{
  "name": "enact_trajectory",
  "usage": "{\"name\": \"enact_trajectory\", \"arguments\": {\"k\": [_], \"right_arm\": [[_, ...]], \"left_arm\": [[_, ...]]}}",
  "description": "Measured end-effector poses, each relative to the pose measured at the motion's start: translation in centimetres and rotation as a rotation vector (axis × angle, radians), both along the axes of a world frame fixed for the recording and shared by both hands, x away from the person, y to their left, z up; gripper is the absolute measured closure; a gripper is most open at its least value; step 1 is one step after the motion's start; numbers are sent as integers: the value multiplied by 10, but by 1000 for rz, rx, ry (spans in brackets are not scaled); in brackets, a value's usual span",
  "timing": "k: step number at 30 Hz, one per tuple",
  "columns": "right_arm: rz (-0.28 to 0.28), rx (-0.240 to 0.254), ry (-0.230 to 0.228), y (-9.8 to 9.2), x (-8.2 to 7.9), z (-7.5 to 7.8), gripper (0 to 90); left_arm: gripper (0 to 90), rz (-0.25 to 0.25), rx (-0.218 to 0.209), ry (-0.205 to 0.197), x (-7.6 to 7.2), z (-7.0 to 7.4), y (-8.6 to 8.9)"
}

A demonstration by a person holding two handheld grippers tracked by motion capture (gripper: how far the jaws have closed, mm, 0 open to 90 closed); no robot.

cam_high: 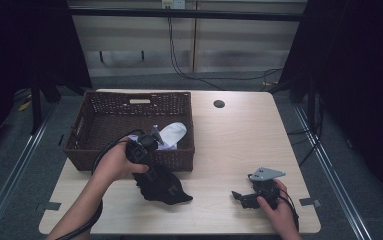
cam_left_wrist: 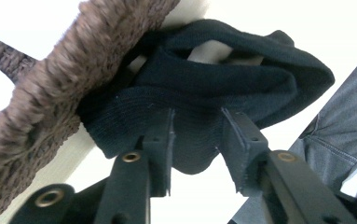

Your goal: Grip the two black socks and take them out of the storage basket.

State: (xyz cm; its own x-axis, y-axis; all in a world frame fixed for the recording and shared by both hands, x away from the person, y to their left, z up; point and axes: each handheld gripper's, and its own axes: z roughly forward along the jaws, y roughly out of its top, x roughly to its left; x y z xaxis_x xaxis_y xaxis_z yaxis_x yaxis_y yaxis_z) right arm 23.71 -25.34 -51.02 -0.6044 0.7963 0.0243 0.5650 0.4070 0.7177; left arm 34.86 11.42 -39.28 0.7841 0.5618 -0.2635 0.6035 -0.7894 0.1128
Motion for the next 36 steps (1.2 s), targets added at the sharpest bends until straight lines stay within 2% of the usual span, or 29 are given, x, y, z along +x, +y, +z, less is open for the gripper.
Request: {"name": "enact_trajectory", "arguments": {"k": [6, 7, 11, 15, 18, 21, 26, 29, 33, 36], "right_arm": [[-1, 0, 1, 0, 0, 0, 115], [0, 0, 0, 0, 0, 0, 115], [-1, 0, 1, 0, 0, 0, 115], [-1, 0, 2, 0, 0, 0, 115], [-2, 0, 1, 0, 0, 0, 115], [-1, 0, 1, 0, 0, 0, 115], [-2, 0, 2, 0, 0, 0, 115], [-1, 0, 1, 0, 0, 0, 115], [-1, 0, 2, 0, 0, 0, 115], [-1, 0, 1, 0, 0, 0, 116]], "left_arm": [[533, -2, -5, -24, -2, 3, 2], [497, -6, -12, -23, -2, 4, 3], [454, -13, -16, -22, -3, 6, 5], [394, -4, -18, -50, -5, 9, 10], [372, 0, -7, -85, -8, 15, 19], [357, 7, -12, -99, -9, 16, 25], [324, 44, -8, -143, -16, 12, 45], [320, 55, -17, -151, -19, 9, 52], [315, 86, -17, -170, -26, -1, 67], [310, 94, -20, -167, -28, -7, 73]]}}
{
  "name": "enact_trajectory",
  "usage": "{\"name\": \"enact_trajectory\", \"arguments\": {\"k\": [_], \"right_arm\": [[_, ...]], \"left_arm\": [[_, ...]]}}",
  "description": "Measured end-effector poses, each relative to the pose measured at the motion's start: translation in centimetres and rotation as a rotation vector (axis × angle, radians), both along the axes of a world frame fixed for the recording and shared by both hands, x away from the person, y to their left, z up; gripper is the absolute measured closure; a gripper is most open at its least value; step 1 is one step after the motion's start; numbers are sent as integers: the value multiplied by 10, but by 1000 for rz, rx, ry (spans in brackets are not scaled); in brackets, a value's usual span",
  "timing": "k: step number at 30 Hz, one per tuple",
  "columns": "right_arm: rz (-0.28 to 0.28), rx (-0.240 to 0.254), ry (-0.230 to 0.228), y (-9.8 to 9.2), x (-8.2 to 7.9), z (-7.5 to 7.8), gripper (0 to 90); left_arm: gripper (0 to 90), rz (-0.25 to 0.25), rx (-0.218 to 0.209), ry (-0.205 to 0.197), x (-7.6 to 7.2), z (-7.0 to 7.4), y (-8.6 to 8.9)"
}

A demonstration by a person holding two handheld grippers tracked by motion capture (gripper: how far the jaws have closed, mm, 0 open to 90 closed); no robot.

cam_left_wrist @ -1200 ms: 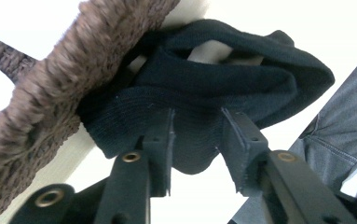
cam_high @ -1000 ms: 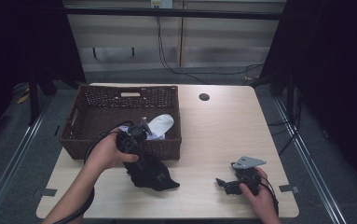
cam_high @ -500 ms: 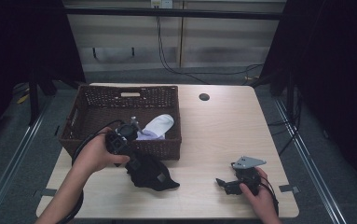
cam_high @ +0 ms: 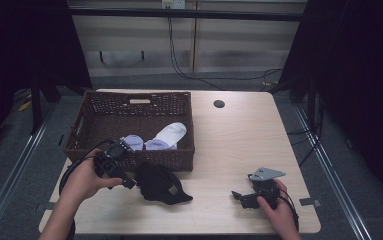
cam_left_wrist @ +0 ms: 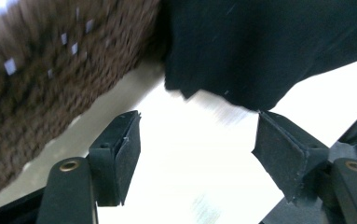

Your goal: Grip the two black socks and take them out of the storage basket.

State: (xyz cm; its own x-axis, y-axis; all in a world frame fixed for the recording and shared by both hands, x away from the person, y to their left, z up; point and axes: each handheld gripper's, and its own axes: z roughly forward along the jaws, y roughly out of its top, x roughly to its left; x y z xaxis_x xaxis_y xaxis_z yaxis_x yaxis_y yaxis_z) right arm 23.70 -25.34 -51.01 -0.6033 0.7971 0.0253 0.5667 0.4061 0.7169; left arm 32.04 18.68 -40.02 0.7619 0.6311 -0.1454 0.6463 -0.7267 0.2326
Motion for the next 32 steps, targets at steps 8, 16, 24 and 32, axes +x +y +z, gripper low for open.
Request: {"name": "enact_trajectory", "arguments": {"k": [8, 16, 24, 32], "right_arm": [[3, 0, -3, 0, 0, 0, 115], [2, 0, -3, 0, 0, 0, 116], [2, 0, -3, 0, 0, 0, 115], [1, 0, -2, 0, 0, 0, 115]], "left_arm": [[284, 39, 0, -13, -8, -35, 19], [268, 63, -68, -78, -13, -56, 31], [259, 49, -118, -160, -21, -77, 36], [203, 25, -146, -275, -28, -85, 35]]}}
